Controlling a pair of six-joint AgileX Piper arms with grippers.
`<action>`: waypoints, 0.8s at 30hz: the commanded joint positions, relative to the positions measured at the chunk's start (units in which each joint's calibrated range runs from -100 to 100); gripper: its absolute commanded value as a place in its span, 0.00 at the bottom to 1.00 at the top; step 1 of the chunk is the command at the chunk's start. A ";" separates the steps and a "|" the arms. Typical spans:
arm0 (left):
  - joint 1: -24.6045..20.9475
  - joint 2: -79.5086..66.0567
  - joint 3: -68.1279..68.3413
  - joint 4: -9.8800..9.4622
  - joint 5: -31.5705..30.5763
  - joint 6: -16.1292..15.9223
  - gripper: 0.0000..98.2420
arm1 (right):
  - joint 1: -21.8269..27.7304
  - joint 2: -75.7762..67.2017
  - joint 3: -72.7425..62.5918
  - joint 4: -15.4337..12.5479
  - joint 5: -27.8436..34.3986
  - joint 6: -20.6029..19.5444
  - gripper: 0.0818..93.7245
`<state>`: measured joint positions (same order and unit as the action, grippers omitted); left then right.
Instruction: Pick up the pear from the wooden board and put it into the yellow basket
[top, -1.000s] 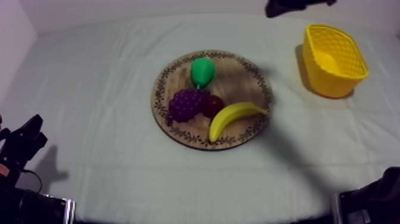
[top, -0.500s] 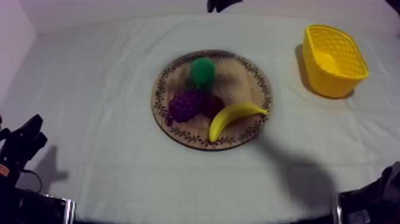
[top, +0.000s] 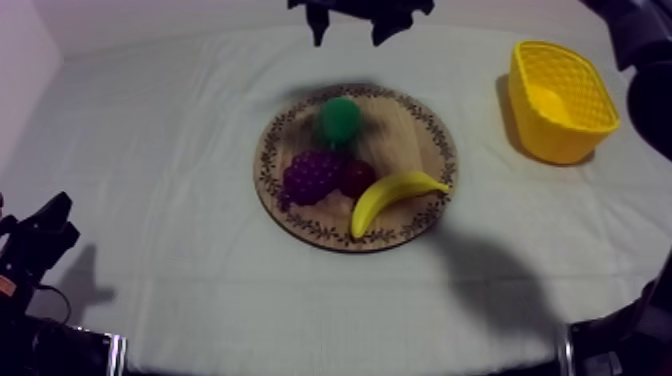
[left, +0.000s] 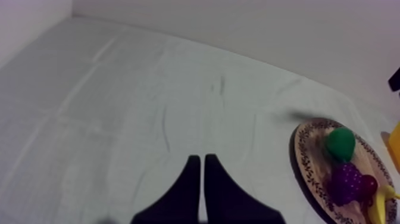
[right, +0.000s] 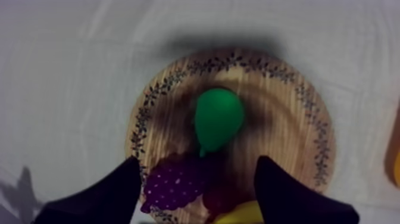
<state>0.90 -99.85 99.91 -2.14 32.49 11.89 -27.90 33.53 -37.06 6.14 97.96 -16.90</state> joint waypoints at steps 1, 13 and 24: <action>0.00 0.02 -0.02 0.01 0.00 0.00 0.00 | -0.11 3.66 -0.56 0.02 0.03 -0.67 0.66; 0.00 0.02 -0.02 0.01 0.00 0.00 0.00 | 0.32 21.28 -9.68 -0.35 0.02 -3.35 0.66; 0.00 0.02 -0.02 0.01 0.00 0.00 0.00 | 1.51 28.59 -14.45 0.04 0.11 -3.58 0.63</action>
<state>0.90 -99.85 99.91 -2.14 32.49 11.89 -26.40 61.82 -51.45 6.09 97.92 -20.66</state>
